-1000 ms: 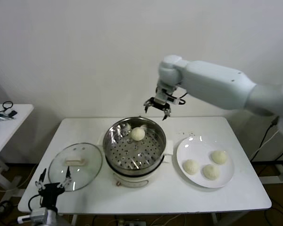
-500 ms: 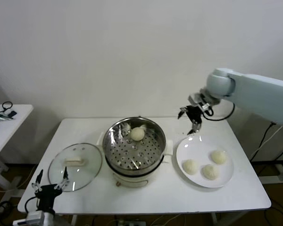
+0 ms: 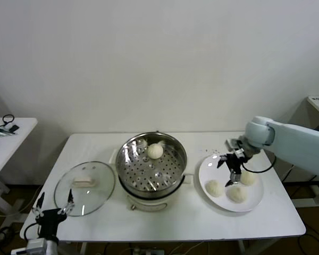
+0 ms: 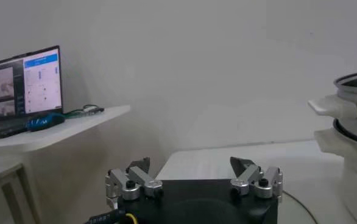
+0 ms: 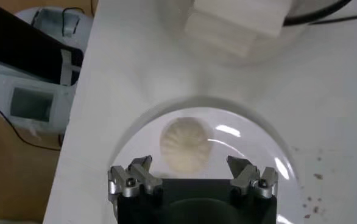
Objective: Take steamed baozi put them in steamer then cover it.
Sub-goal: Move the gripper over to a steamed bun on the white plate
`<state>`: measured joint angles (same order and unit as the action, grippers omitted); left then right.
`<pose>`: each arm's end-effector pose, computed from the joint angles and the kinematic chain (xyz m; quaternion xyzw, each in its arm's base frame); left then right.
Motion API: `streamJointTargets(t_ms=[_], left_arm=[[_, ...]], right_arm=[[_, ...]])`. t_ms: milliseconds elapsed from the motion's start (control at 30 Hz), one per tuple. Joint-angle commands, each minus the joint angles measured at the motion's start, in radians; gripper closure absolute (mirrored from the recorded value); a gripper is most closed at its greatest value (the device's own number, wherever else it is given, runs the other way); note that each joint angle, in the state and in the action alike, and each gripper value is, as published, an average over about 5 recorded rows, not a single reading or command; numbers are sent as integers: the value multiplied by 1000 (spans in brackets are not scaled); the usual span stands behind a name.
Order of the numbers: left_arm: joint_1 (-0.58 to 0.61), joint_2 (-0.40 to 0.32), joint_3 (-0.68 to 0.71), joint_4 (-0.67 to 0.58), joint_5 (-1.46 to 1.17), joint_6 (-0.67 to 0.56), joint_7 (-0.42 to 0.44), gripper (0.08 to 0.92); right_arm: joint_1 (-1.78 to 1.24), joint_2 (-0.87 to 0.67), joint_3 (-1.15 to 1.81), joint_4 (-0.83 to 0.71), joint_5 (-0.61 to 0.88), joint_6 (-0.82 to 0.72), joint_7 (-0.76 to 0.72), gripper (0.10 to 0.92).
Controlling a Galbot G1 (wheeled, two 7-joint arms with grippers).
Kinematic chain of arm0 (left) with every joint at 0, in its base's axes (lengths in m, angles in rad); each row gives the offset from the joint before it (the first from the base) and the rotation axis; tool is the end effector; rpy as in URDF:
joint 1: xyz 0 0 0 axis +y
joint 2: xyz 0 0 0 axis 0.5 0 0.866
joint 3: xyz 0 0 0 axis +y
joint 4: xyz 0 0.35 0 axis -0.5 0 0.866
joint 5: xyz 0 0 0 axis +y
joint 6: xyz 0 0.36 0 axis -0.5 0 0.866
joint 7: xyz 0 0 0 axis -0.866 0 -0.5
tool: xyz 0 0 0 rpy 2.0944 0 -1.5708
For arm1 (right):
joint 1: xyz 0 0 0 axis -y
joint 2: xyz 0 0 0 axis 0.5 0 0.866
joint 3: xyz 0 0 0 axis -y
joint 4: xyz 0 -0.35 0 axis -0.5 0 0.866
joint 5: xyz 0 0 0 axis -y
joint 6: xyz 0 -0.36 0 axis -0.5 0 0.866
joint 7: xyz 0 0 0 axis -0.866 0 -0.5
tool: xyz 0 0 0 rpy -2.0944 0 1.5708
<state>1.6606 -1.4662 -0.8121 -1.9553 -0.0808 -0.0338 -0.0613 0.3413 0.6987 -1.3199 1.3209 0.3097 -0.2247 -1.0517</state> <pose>0.1442 0.1169 -0.3509 0.1344 -0.9844 -0.0787 0.0822 0.5136 -0.1201 -0.1902 0.5731 -0.5169 0.4808 0.4162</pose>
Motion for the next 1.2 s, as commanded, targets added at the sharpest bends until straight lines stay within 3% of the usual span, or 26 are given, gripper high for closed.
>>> streamJointTargets(t_ms=[33, 900, 1200], left_arm=[[3, -2, 0, 4, 4, 0, -1, 177], [22, -6, 15, 19, 16, -10, 2, 177], [34, -14, 25, 23, 22, -18, 2, 177]], right_arm=[[-151, 23, 92, -73, -66, -23, 5, 203], [-224, 124, 193, -171, -112, -3, -2, 203], [-217, 121, 194, -186, -107, 0, -8, 275]])
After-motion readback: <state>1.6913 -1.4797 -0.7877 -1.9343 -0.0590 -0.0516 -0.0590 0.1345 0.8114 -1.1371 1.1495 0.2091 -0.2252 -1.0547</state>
